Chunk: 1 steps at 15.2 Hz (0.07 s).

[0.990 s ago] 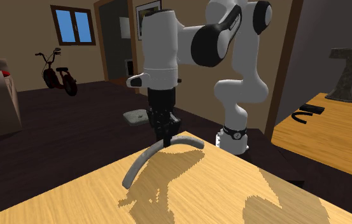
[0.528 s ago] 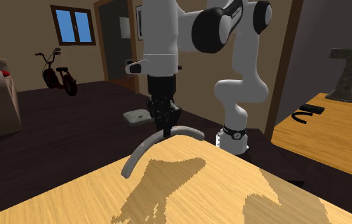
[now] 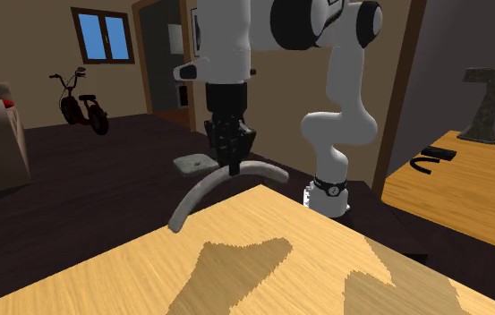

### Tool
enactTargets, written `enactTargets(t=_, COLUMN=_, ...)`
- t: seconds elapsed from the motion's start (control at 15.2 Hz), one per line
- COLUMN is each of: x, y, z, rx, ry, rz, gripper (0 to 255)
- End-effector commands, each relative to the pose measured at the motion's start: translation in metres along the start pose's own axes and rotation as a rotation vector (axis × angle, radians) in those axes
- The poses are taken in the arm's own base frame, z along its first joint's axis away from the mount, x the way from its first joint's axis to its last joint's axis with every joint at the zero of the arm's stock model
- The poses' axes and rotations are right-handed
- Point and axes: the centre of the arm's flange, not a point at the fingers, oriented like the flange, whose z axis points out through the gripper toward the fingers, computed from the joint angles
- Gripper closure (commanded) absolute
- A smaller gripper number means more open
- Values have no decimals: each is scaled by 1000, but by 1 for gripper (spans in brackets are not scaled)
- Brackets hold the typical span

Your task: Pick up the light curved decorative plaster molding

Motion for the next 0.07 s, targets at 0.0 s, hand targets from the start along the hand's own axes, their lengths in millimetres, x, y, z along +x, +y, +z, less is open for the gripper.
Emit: enactTargets(t=0.0, x=0, y=1, z=-4, rx=0, ry=0, rz=0, gripper=255)
